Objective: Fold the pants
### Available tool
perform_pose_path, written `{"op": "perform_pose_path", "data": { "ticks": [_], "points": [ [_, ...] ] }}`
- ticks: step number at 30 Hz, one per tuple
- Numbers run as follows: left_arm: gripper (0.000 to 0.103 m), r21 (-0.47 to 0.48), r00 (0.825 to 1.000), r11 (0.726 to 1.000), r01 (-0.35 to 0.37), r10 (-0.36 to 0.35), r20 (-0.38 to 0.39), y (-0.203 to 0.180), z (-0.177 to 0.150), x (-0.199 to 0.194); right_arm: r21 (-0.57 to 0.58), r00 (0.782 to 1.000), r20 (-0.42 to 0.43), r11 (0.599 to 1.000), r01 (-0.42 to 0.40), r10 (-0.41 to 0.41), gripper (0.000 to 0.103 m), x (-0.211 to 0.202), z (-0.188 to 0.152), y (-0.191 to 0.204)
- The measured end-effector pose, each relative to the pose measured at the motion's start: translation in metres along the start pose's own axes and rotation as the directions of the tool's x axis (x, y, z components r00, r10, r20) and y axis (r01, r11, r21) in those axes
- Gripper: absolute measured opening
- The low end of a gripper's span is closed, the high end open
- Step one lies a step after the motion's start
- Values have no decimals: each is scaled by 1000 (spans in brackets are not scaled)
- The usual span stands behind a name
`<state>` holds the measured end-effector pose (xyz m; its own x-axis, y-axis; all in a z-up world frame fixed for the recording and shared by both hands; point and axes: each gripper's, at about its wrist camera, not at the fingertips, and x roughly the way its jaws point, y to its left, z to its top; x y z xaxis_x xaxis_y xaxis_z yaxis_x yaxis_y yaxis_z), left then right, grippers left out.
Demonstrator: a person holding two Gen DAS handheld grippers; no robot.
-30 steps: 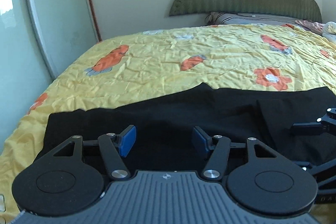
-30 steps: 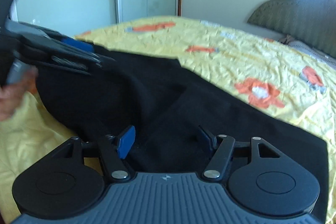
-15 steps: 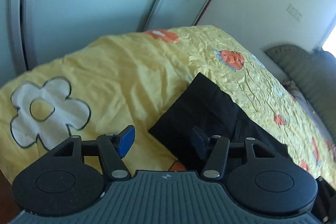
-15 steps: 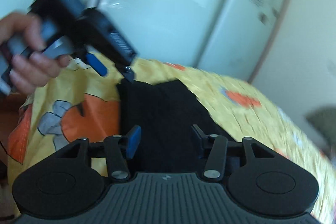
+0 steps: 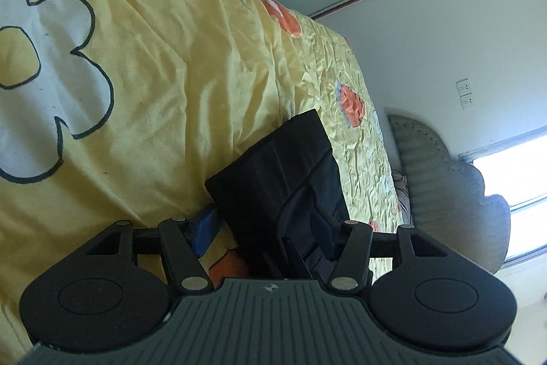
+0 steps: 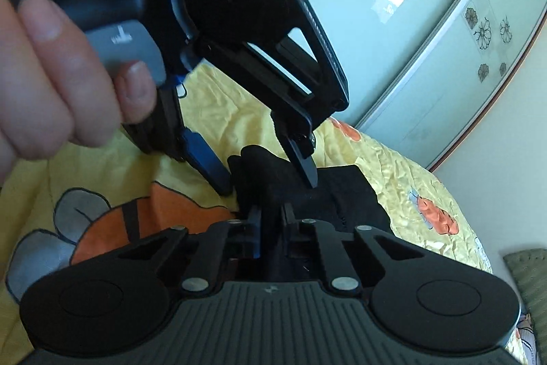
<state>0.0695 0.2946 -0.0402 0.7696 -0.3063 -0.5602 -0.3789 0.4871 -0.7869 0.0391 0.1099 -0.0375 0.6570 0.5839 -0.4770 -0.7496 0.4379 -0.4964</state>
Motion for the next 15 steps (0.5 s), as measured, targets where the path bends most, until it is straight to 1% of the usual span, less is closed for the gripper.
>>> {"op": "perform_pose_path", "data": {
  "ticks": [2, 3, 4, 5, 6, 9, 11, 13, 15],
  "points": [
    [53, 17, 999, 1000, -10, 10, 30, -3, -2, 0, 38, 999, 2, 999, -37, 37, 8, 0, 1, -4],
    [39, 40, 998, 999, -26, 24, 51, -5, -4, -1, 48, 999, 6, 997, -53, 53, 8, 1, 1, -6],
    [33, 73, 997, 996, -47, 42, 70, -7, -4, 0, 46, 999, 8, 998, -53, 53, 8, 1, -1, -5],
    [33, 91, 996, 994, -58, 52, 67, -7, -4, 3, 46, 999, 1, 998, -53, 53, 8, 2, -3, -4],
    [33, 90, 997, 994, -58, 52, 61, -6, -4, 5, 56, 999, -6, 997, -53, 53, 9, 4, -4, -5],
    [35, 91, 998, 995, -28, 23, 60, -1, -4, 3, 90, 999, 15, 995, -33, 32, 11, -13, -5, -7],
    [42, 80, 999, 997, -10, 6, 53, 1, -3, 4, 77, 1000, 0, 997, -22, 22, 11, -20, -4, -4],
    [56, 74, 998, 997, 15, -19, 53, 0, -3, 4, 52, 999, -32, 999, -3, 5, 11, -19, -7, 1],
    [59, 80, 998, 997, 18, -22, 57, -7, -4, 4, 34, 998, -66, 999, 14, -12, 12, -10, -13, 6]
  ]
}}
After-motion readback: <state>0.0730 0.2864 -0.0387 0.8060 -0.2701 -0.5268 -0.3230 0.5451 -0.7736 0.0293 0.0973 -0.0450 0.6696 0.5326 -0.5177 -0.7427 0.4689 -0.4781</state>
